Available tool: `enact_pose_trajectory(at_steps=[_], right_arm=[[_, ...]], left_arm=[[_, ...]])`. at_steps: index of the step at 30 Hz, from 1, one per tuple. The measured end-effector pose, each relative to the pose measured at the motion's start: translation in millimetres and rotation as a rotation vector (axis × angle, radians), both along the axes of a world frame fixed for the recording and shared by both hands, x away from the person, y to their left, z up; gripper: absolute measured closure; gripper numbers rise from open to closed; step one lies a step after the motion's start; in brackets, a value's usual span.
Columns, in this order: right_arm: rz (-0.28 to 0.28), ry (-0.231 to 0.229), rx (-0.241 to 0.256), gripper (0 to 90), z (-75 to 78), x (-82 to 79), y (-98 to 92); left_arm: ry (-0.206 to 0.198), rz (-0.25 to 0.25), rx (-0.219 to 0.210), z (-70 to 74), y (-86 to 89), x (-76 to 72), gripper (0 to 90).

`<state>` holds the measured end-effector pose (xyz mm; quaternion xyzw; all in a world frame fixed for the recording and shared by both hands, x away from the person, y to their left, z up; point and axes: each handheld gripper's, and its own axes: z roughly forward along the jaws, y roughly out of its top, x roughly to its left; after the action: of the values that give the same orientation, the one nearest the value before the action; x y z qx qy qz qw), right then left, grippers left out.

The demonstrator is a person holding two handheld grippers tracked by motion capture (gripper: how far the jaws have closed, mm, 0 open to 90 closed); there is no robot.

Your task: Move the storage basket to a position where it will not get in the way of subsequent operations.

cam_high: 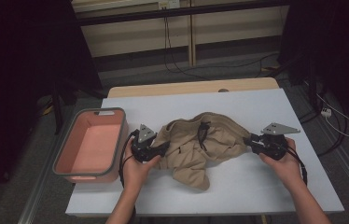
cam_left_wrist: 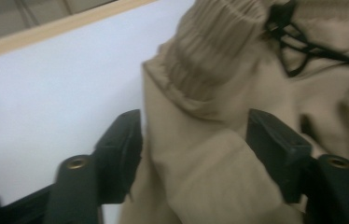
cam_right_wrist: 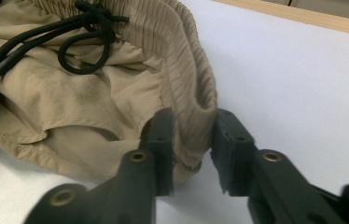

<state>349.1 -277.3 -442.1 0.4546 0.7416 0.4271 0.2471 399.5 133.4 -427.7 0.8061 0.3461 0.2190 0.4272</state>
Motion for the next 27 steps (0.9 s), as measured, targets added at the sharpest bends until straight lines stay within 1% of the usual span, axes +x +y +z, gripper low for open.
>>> enact_pose_trajectory(at_steps=[1, 2, 3, 4, 6, 7, 8, 9, 10, 11, 12, 14, 15, 16, 18, 19, 20, 21, 22, 24, 25, 26, 27], right_arm=[[-0.006, -0.003, -0.008, 63.0, -0.4, 0.1, 0.0], [-0.016, -0.003, -0.018, 59.2, -1.0, 0.2, 0.2], [-0.025, -0.005, -0.031, 54.6, -1.9, 0.4, 0.0], [-0.032, -0.003, -0.032, 51.4, -2.6, 0.5, -0.1], [-0.046, 0.011, -0.024, 41.1, -4.5, 1.1, -1.2], [-0.054, 0.019, -0.022, 36.1, -5.4, 1.7, -1.8], [-0.058, 0.032, -0.012, 34.2, -6.4, 2.2, -2.9], [-0.064, 0.035, -0.004, 32.4, -7.3, 2.7, -3.9], [-0.072, 0.040, 0.000, 30.2, -8.1, 3.1, -4.5], [-0.075, 0.047, 0.001, 29.5, -8.8, 3.5, -4.8], [-0.071, 0.049, 0.002, 29.7, -9.9, 4.1, -4.7], [-0.068, 0.058, -0.013, 29.8, -12.6, 5.1, -2.9], [-0.058, 0.065, -0.020, 31.0, -14.9, 6.5, -0.7], [-0.047, 0.076, -0.016, 33.4, -16.5, 7.8, 0.9], [-0.043, 0.087, -0.009, 38.6, -18.8, 10.0, 3.8], [-0.040, 0.092, -0.001, 43.4, -20.8, 11.8, 5.1], [-0.044, 0.107, 0.002, 51.5, -22.2, 12.9, 6.1], [-0.036, 0.106, 0.010, 62.2, -23.7, 13.5, 6.7], [-0.032, 0.109, 0.018, 69.5, -24.4, 13.6, 7.8], [-0.031, 0.084, 0.019, 77.7, -21.9, 13.0, 8.1], [-0.030, 0.066, 0.022, 79.5, -19.5, 12.5, 7.6], [-0.031, 0.052, 0.026, 80.2, -17.3, 12.1, 7.2], [-0.030, 0.042, 0.026, 80.9, -15.6, 11.5, 6.5]], left_arm=[[-0.005, 0.014, 0.010, 1.0, 2.4, 0.9, 46.8], [-0.005, 0.021, 0.014, 2.1, 4.7, 1.6, 48.4], [-0.004, 0.020, 0.018, 3.3, 6.9, 2.1, 54.8], [-0.005, 0.034, 0.015, 5.2, 10.3, 2.5, 58.4], [-0.004, 0.050, 0.023, 7.6, 14.8, 2.7, 67.0], [0.002, 0.063, 0.039, 8.8, 16.4, 1.9, 71.7], [0.001, 0.065, 0.045, 8.9, 16.4, 1.5, 76.6], [0.006, 0.066, 0.050, 8.5, 16.4, 1.9, 79.8], [0.013, 0.074, 0.043, 7.5, 16.3, 2.6, 80.9], [0.012, 0.081, 0.049, 6.4, 17.3, 4.0, 82.3], [0.017, 0.088, 0.042, 4.6, 18.0, 5.6, 82.8], [0.033, 0.095, 0.038, 1.3, 19.7, 9.1, 84.4], [0.042, 0.104, 0.019, -0.5, 20.1, 10.3, 84.7], [0.045, 0.101, 0.025, -1.4, 21.5, 11.7, 85.1], [0.051, 0.103, -0.003, -2.8, 22.5, 12.7, 85.2], [0.059, 0.103, -0.025, -2.6, 23.8, 13.0, 85.1], [0.067, 0.105, -0.055, -1.9, 25.0, 12.8, 84.5], [0.069, 0.103, -0.086, -0.7, 26.0, 12.7, 82.3], [0.067, 0.102, -0.109, 1.0, 27.1, 12.8, 77.6], [0.045, 0.110, -0.162, 4.2, 25.8, 13.1, 57.6], [0.048, 0.093, -0.175, 6.4, 25.8, 13.4, 48.6], [0.057, 0.072, -0.195, 8.2, 24.9, 13.5, 46.5], [0.061, 0.053, -0.206, 9.2, 23.4, 13.7, 42.0]])
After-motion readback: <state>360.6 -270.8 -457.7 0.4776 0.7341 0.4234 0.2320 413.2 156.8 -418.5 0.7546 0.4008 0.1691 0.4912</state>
